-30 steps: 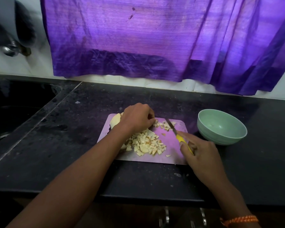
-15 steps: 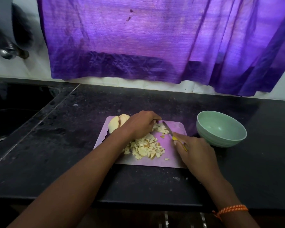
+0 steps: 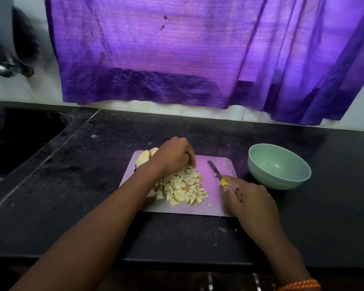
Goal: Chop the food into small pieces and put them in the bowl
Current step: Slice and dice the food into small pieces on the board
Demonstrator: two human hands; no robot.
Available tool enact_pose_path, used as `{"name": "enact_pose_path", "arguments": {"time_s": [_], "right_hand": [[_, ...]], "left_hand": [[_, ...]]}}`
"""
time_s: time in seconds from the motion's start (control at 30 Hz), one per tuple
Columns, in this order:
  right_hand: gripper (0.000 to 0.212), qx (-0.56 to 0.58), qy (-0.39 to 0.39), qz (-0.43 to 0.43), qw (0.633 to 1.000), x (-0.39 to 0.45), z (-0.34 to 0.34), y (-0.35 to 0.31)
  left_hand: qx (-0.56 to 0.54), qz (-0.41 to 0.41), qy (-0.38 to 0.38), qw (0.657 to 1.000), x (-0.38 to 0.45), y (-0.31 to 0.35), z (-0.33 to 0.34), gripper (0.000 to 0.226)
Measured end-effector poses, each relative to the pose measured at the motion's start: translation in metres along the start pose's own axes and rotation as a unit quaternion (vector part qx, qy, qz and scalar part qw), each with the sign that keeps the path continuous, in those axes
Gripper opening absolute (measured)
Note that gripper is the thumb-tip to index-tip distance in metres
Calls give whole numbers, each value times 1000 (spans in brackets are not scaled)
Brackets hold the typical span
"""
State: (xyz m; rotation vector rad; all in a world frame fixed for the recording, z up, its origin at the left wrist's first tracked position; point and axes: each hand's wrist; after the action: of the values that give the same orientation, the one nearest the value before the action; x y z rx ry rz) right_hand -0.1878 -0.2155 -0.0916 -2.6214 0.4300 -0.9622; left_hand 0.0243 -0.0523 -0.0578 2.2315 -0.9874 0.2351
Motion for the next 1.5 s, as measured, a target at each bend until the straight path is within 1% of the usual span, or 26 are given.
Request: {"name": "enact_pose_path", "arguments": {"time_s": [0.1,0.13,0.2,0.27,0.33,0.4,0.43,0.53,0.77,0.93,1.03,1.1,1.13,1.2,1.23,1.27,1.33,1.37,1.5], "right_hand": [[31,20,-19,-28,999,0,7,-23],[29,45,-21,-31,998,0,10,-29],[28,130,-21,-8,991,3,14,-34],[29,210,-19,23,977,6,15,-31],[27,243,-19,35,969,7,15,-27],[28,269,-17,44,962,7,15,-25],[28,276,-16,48,960,7,15,-24],[27,287,-9,46,957,7,14,-22],[25,307,8,24,951,8,8,-19],[25,299,43,28,953,7,8,-19],[25,241,62,29,968,9,9,-18],[25,182,80,34,979,10,12,-14],[26,145,76,40,986,11,14,-11],[32,45,35,34,998,12,16,-8],[35,12,11,23,1000,11,18,-10],[34,8,-6,10,1000,11,18,-14],[29,48,-29,-13,998,11,18,-21],[27,74,-41,-17,996,11,18,-22],[31,243,-64,4,968,8,23,-13]], "left_hand": [[-24,3,16,1000,0,-2,-4,45],[-34,10,24,999,0,-3,-6,44],[-59,24,27,998,2,-6,-12,38],[-95,27,-4,995,2,-9,-21,26],[-135,21,-70,988,-1,-8,-29,15],[-146,19,-117,982,-4,-5,-31,13],[-145,19,-122,982,-4,-4,-32,15],[-146,12,-109,983,-4,-7,-35,18],[-123,-5,-88,988,-1,-18,-43,15],[-121,-20,-79,989,0,-25,-49,28],[-120,-26,-82,989,0,-25,-47,32],[-113,-16,-76,991,0,-24,-46,32],[-116,-15,-72,990,0,-24,-46,31],[-133,-21,-72,988,-1,-25,-47,28],[-139,-23,-78,987,-1,-25,-48,29],[-139,-22,-87,986,-2,-25,-49,33],[-129,-16,-100,986,-3,-24,-49,42],[-125,-15,-99,987,-3,-24,-49,42],[-133,-18,-80,988,0,-29,-47,24]]}}
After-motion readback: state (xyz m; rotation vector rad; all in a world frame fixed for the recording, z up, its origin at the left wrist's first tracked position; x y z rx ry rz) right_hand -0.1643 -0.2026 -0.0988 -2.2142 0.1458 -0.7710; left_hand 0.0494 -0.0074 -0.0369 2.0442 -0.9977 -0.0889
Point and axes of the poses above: each hand's wrist, its own x-axis towards the middle knuckle, its own z-axis out of the palm, y = z × x, and after that the axes turned 12 degrees about y, right-handed
